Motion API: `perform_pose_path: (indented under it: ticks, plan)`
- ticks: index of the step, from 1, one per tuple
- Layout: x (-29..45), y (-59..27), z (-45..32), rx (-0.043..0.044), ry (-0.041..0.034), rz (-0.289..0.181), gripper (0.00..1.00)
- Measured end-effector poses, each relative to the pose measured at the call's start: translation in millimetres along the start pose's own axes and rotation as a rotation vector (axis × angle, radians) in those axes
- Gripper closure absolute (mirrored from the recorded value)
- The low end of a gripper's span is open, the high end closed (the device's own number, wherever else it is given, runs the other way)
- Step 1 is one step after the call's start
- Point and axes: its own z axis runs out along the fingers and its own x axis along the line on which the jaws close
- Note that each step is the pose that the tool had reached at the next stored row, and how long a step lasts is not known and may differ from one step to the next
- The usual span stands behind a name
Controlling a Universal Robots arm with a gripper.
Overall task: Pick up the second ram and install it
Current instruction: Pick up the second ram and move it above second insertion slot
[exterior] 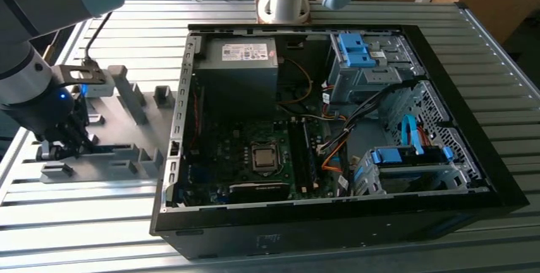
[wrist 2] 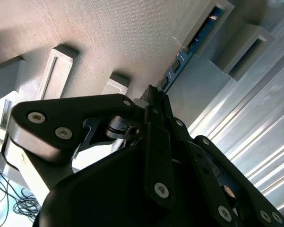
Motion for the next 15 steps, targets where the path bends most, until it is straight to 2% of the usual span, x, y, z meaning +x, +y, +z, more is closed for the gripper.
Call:
perform_pose_path:
  ticks: [15]
  plan:
    - [-0.5, 0.3, -16.2, 0.0001, -0.0001, 0.0, 0.86]
